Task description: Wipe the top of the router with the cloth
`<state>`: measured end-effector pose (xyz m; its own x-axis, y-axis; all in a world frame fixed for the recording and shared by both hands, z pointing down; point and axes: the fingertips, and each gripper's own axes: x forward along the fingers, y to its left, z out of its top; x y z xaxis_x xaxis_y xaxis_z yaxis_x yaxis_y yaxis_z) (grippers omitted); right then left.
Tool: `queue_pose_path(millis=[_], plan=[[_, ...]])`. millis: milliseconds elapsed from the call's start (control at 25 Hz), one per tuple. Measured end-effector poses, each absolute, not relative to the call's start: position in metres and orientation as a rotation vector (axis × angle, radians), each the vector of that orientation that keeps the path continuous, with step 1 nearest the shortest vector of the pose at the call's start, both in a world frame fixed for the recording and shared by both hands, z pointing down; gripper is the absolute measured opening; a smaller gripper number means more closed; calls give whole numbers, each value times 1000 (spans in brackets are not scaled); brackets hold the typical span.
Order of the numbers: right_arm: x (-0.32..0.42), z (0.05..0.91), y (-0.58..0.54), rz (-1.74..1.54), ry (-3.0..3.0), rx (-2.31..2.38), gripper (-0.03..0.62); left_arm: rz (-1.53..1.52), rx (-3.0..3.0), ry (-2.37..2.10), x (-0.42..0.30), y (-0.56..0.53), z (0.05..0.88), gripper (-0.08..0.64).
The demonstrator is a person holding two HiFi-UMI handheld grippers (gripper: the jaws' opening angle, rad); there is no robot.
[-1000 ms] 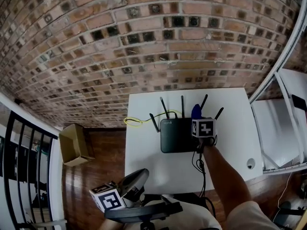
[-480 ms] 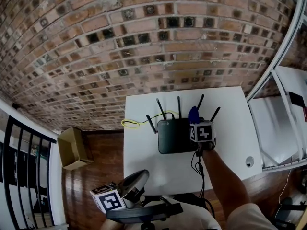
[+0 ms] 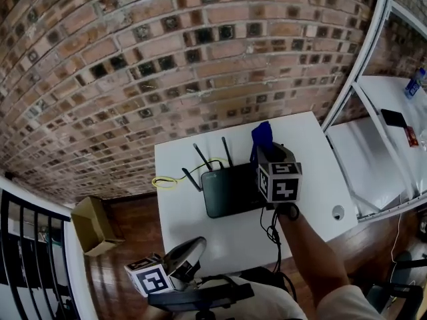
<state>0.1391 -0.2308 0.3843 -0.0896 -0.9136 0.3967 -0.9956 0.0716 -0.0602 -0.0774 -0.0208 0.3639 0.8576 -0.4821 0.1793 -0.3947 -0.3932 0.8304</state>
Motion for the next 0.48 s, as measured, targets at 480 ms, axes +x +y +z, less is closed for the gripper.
queue_pose_path(millis=[480], plan=[[157,376,-253,415,-1933,1999,104,-122,2093,-606,-76,-48,352,18]])
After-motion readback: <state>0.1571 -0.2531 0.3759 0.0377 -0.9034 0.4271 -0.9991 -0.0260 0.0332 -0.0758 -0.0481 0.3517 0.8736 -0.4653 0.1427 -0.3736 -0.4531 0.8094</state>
